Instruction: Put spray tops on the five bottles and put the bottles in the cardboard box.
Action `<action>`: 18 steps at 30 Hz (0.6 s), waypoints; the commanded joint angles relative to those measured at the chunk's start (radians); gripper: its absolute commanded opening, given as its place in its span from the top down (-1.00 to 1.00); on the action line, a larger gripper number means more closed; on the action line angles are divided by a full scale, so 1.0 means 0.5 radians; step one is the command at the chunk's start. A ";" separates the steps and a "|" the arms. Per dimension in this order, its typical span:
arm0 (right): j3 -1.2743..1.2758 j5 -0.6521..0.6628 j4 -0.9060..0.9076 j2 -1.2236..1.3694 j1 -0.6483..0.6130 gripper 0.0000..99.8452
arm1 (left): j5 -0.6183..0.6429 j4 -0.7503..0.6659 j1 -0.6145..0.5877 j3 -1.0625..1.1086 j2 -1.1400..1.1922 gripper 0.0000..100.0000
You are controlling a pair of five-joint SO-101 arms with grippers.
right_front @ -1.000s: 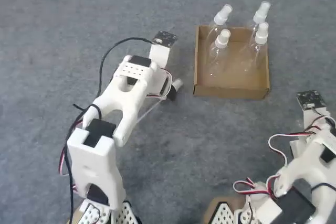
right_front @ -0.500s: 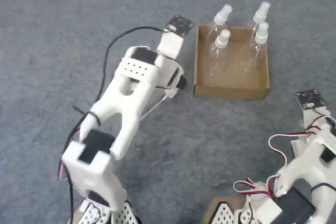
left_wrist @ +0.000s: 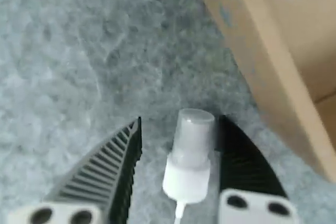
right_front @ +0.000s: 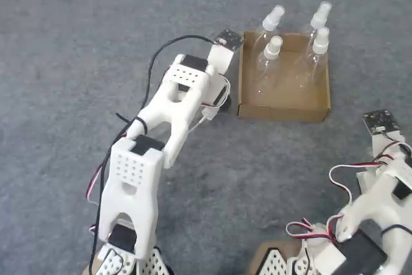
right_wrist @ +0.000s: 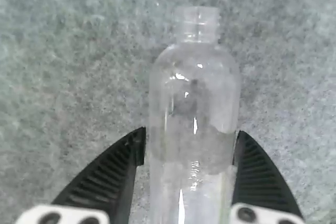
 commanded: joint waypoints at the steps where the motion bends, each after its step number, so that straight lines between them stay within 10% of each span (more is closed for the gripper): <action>1: -0.012 0.015 -0.032 -0.023 -0.011 0.57 | -0.028 0.043 0.015 -0.103 -0.015 0.78; 12: -0.018 -0.126 -0.011 -0.029 -0.026 0.57 | 0.101 0.488 0.018 0.029 -0.423 0.98; 18: -0.034 -0.196 0.063 -0.029 -0.084 0.56 | 0.138 0.172 0.046 0.901 -1.068 0.98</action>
